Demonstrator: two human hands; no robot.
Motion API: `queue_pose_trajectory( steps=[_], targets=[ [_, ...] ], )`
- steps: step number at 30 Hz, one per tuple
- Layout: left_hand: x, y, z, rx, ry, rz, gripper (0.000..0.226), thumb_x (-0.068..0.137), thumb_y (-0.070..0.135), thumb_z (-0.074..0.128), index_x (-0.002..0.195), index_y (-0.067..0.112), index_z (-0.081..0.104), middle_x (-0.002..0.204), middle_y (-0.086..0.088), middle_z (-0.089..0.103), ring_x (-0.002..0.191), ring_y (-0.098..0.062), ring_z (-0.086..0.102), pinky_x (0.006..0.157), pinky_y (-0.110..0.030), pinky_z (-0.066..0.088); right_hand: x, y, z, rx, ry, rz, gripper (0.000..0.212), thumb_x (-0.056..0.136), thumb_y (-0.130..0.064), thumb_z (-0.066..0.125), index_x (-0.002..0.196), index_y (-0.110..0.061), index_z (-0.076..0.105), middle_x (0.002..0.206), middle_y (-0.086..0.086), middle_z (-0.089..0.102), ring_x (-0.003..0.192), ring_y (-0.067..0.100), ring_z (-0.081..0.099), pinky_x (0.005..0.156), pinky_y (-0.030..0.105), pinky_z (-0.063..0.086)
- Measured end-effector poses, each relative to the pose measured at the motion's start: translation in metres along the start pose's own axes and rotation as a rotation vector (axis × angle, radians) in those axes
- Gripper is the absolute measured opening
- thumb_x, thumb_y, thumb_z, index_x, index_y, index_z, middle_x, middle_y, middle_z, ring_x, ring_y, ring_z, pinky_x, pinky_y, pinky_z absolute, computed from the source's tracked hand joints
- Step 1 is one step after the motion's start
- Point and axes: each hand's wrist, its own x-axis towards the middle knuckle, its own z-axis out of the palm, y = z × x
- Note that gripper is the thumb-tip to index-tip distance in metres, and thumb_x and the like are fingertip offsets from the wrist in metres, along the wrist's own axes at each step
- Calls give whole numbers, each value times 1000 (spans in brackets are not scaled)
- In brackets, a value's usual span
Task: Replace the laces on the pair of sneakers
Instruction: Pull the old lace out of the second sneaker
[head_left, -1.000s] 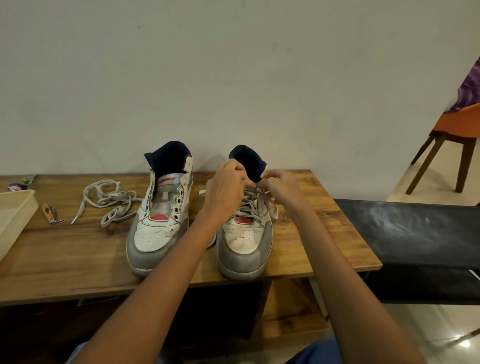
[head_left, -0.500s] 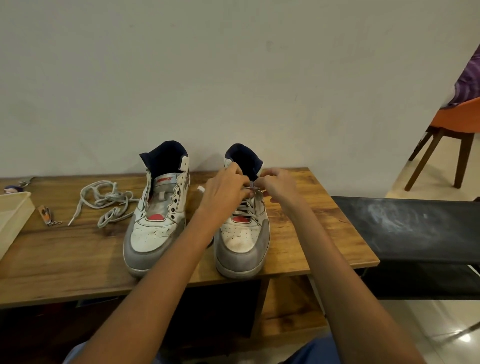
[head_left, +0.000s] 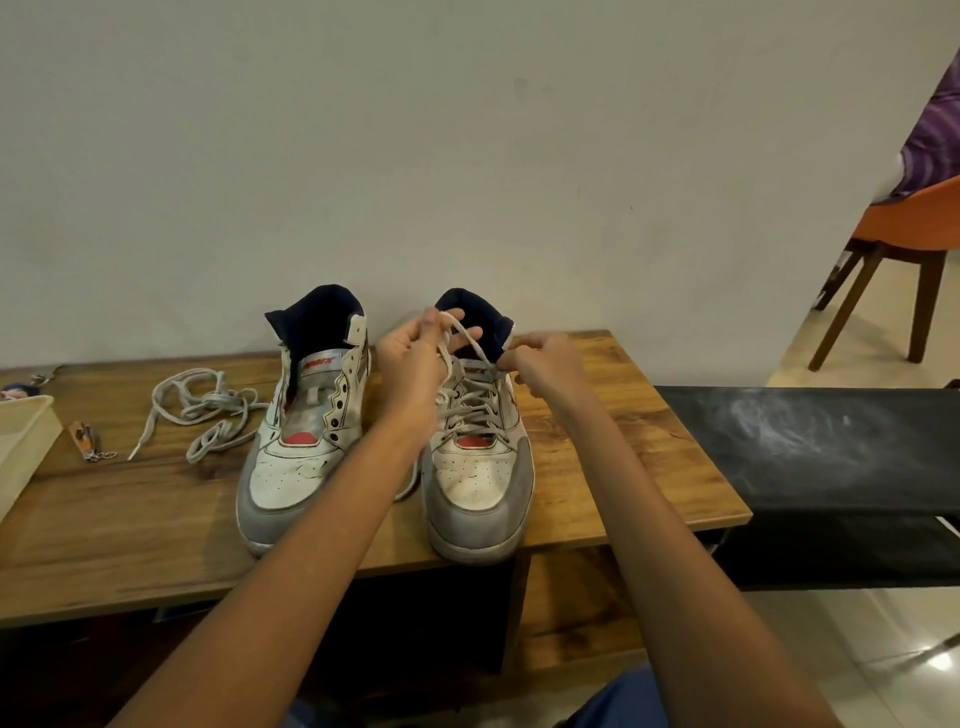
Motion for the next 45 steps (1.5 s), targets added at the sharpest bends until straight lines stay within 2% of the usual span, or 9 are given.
queue_pose_trajectory(
  steps=[4, 9, 13, 16, 21, 26, 31, 38, 45],
  targets=[
    [23, 13, -15, -178, 137, -94, 31, 101, 25, 37, 75, 16, 52, 71, 4, 54, 38, -1, 39, 32, -13, 24, 2, 5, 0, -33, 70, -15, 12, 74, -12, 61, 80, -9, 71, 82, 8, 70, 67, 14, 54, 67, 40, 53],
    [29, -20, -36, 1089, -118, -5, 33, 98, 27, 43, 70, 12, 52, 62, -2, 47, 52, -15, 43, 49, -24, 35, 7, 7, 2, -76, 121, -9, 13, 79, -19, 61, 90, -18, 67, 87, -4, 67, 84, 17, 62, 78, 42, 56],
    [27, -24, -35, 1522, -146, 65, 22, 91, 29, 56, 82, 9, 53, 92, -9, 59, 91, -27, 55, 73, -35, 45, 4, 2, 3, -139, 138, -2, 34, 82, -20, 61, 115, -15, 59, 110, 1, 63, 98, 20, 60, 84, 43, 54],
    [28, -14, -25, 1514, 10, 275, 27, 92, 34, 53, 97, 8, 60, 97, -7, 59, 99, -28, 56, 83, -41, 45, 0, -8, -5, -212, 198, -90, 39, 84, -20, 60, 121, -13, 51, 99, -1, 62, 95, 18, 57, 79, 34, 49],
    [17, -14, -9, 1316, 14, 414, 51, 87, 60, 47, 65, 14, 58, 61, 1, 55, 57, -14, 54, 45, -23, 29, -7, -32, -14, -322, 90, -246, 39, 82, -18, 63, 118, -14, 51, 91, 1, 64, 89, 18, 60, 76, 33, 49],
    [18, -20, -7, 1220, -61, 248, 45, 83, 53, 60, 56, 18, 58, 49, 6, 46, 48, -11, 45, 44, -22, 29, -10, -21, 10, -723, -122, -310, 43, 84, -12, 57, 126, -13, 47, 110, 9, 62, 99, 25, 59, 83, 36, 50],
    [37, -12, -22, 820, -196, -133, 25, 82, 29, 68, 72, 5, 69, 68, -6, 67, 64, -20, 65, 67, -31, 56, 0, -13, 7, -481, -127, -274, 42, 77, -7, 65, 117, -17, 56, 102, 4, 65, 88, 20, 63, 77, 36, 53],
    [41, -14, -26, 704, -196, -216, 10, 76, 16, 72, 77, 6, 72, 83, -9, 72, 82, -23, 71, 80, -39, 58, -1, -14, -36, -144, -9, -199, 37, 78, -2, 70, 105, -18, 51, 84, 5, 68, 73, 15, 60, 72, 35, 49],
    [40, -14, -27, 696, -215, -197, 10, 79, 19, 72, 74, 10, 71, 83, -10, 72, 82, -26, 70, 81, -45, 56, -15, -26, 13, -859, -157, -468, 38, 85, -9, 60, 120, -13, 47, 106, 5, 63, 92, 22, 58, 79, 36, 52]
  ],
)
